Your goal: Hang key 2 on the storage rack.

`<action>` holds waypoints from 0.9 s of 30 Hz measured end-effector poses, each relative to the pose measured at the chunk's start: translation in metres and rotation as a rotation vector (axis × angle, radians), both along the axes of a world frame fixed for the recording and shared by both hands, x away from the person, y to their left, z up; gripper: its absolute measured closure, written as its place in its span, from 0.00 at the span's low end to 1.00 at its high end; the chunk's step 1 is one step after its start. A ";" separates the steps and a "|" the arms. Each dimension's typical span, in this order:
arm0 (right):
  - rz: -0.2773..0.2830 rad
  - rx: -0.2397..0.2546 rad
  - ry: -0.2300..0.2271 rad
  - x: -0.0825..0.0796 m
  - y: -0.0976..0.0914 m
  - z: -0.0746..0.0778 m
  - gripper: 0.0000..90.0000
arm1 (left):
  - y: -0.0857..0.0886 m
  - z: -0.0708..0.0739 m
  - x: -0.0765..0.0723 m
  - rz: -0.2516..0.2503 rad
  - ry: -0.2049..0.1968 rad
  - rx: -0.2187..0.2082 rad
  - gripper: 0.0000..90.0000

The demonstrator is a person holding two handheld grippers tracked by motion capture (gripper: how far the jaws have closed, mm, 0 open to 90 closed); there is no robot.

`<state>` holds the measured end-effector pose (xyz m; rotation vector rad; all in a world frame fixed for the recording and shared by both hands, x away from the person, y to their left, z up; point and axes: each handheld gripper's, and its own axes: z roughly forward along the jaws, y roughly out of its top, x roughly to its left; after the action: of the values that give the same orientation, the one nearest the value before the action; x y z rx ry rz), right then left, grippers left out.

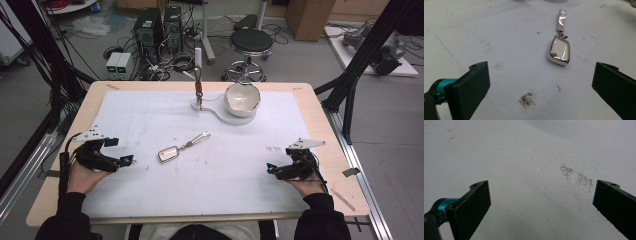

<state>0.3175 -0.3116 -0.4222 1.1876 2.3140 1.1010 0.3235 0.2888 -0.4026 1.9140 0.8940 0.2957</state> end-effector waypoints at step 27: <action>0.013 0.001 0.019 0.001 -0.001 -0.002 0.01 | -0.060 0.022 0.039 -0.089 0.059 0.100 0.02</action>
<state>0.3184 -0.3122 -0.4247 1.1898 2.3385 1.1002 0.3627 0.2288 -0.3802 2.0581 0.8434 0.2352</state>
